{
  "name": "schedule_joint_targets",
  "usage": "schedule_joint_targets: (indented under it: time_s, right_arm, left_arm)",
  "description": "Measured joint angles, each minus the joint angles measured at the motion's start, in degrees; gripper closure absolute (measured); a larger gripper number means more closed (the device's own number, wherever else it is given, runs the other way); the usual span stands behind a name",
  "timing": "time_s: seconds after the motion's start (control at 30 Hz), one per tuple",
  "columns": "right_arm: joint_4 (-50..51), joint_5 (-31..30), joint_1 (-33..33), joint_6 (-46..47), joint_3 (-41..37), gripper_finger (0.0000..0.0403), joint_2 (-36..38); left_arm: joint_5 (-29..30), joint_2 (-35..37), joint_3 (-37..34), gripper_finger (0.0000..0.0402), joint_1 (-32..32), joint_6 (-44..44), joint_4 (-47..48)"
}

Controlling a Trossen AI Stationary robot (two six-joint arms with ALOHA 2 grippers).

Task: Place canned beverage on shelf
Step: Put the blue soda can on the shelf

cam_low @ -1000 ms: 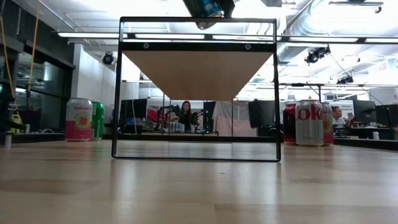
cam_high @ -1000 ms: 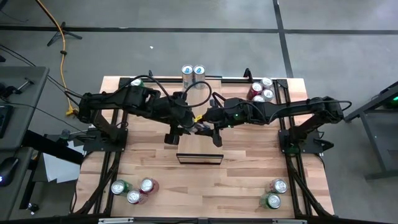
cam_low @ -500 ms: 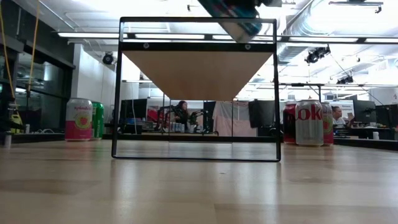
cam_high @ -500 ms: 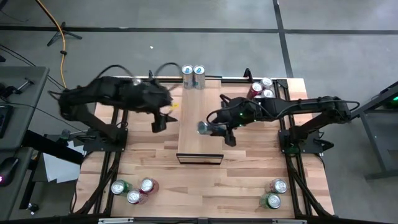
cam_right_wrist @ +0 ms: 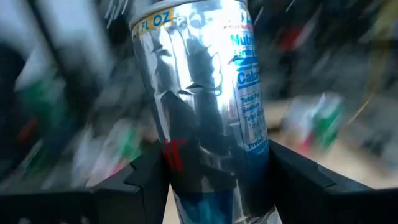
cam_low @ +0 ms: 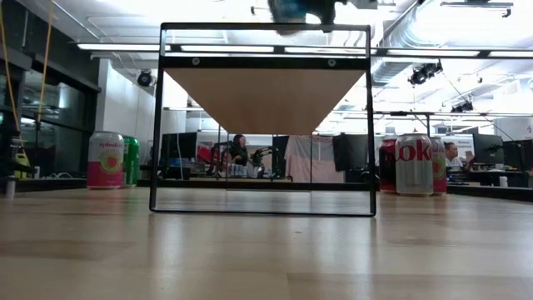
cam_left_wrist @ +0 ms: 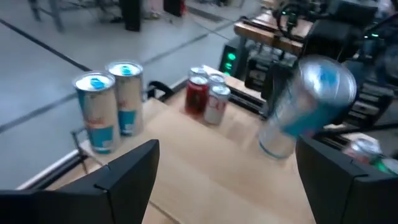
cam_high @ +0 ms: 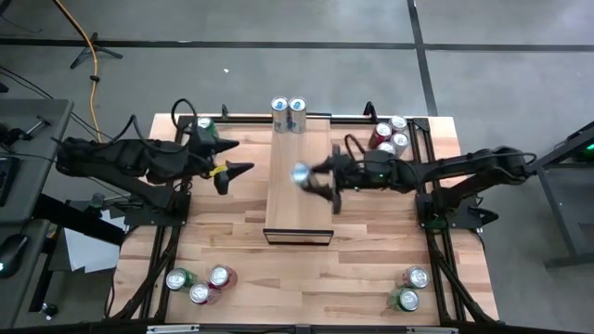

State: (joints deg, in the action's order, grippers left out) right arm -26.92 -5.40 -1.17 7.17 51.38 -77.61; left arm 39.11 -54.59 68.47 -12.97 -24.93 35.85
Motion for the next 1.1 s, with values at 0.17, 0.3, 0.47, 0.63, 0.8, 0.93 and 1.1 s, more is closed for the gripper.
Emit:
schedule_joint_targets:
  time_s: [0.17, 0.3, 0.47, 0.63, 0.8, 0.93, 1.1]
  right_arm:
    - [-19.5, -11.0, 2.7, -2.0, -2.9, 0.0195, -7.5]
    - [-27.6, -11.3, 4.3, -2.1, -1.2, 0.0195, -14.7]
    - [-29.3, -15.2, 5.4, -1.9, 2.0, 0.0192, -22.0]
    - [-29.5, -19.7, 6.7, -2.7, 3.8, 0.019, -25.3]
    - [-28.5, -19.8, 8.0, -2.6, 4.2, 0.0189, -25.3]
    - [-26.1, -19.7, 8.7, -1.2, 4.2, 0.0188, -25.3]
    - [-21.5, -19.5, 9.1, 1.3, 4.2, 0.0187, -25.4]
  left_arm:
    - [2.9, -0.6, -1.4, 0.0096, 0.0, 1.3, -4.8]
    - [3.2, -1.8, -1.3, 0.0096, 0.0, 1.6, -6.8]
    - [3.1, -1.9, -1.4, 0.0096, 0.0, 1.5, -7.0]
    - [3.2, -1.7, -1.4, 0.0096, 0.0, 1.2, -6.9]
    - [3.1, -1.8, -1.4, 0.0096, 0.0, 1.2, -6.8]
    - [3.1, -1.8, -1.4, 0.0096, 0.0, 1.2, -6.8]
    - [3.1, -1.8, -1.4, 0.0096, 0.0, 1.5, -6.8]
